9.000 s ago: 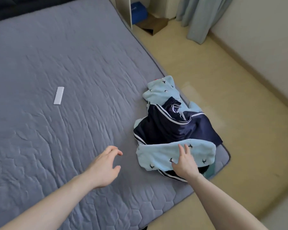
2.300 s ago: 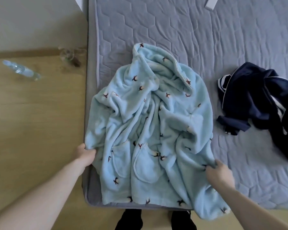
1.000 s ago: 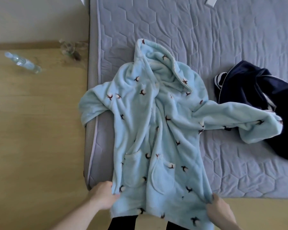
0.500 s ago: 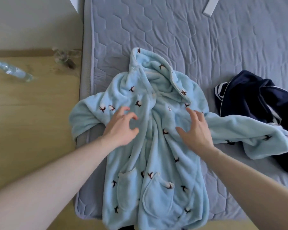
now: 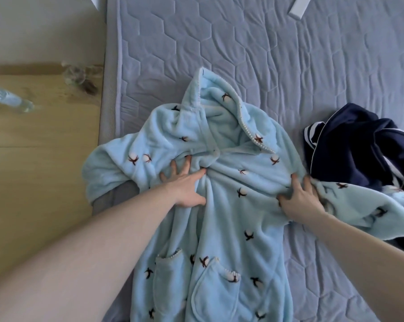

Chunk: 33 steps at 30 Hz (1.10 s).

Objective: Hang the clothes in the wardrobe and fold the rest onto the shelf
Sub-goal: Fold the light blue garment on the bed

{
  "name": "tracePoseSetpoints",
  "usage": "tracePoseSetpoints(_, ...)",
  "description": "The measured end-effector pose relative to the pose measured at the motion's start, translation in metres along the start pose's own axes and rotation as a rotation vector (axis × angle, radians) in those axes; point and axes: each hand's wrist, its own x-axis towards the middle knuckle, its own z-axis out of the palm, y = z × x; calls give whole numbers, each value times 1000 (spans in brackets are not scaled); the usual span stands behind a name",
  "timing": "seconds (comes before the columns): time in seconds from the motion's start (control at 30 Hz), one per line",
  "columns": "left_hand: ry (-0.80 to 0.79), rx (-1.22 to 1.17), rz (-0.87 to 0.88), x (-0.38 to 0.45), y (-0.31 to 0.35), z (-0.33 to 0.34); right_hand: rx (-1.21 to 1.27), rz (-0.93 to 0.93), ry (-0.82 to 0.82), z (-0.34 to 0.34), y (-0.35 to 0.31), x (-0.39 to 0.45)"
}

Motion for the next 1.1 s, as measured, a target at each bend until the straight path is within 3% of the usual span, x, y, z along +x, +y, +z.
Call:
tracePoseSetpoints(0.07, 150, -172, 81, -10, -2, 3, 116, -28, 88, 0, -17, -14)
tracePoseSetpoints(0.2, 653, -487, 163, -50, -47, 15, 161, -316, 196, 10, -36, -63)
tracePoseSetpoints(0.27, 876, -480, 40, -66, -86, 15, 128, -387, 148, 20, -42, -82)
tracePoseSetpoints(0.33, 1004, -449, -189, -77, -127, 9, 97, -434, 100, 31, -50, -95)
tracePoseSetpoints(0.4, 937, -442, -455, -85, -165, 0, 77, -486, 81, 40, -63, -102)
tracePoseSetpoints(0.47, 740, -411, -615, -88, -200, -7, 52, -534, 75, 50, -77, -105)
tracePoseSetpoints(0.57, 422, -338, -602, -77, -227, -10, 69, -540, 21, 65, -100, -111)
tracePoseSetpoints(0.63, 321, -372, -561, -62, -224, -8, 109, -488, -56, 78, -110, -118)
tracePoseSetpoints(0.73, 310, -266, -547, -51, -219, -3, 141, -408, -173, 92, -111, -126)
tracePoseSetpoints(0.87, 429, -47, -552, -80, -222, -10, 83, -379, -204, 91, -89, -131)
tracePoseSetpoints(1.1, 319, -348, -379, -169, -162, -28, 43, -294, -203, 71, -43, -153)
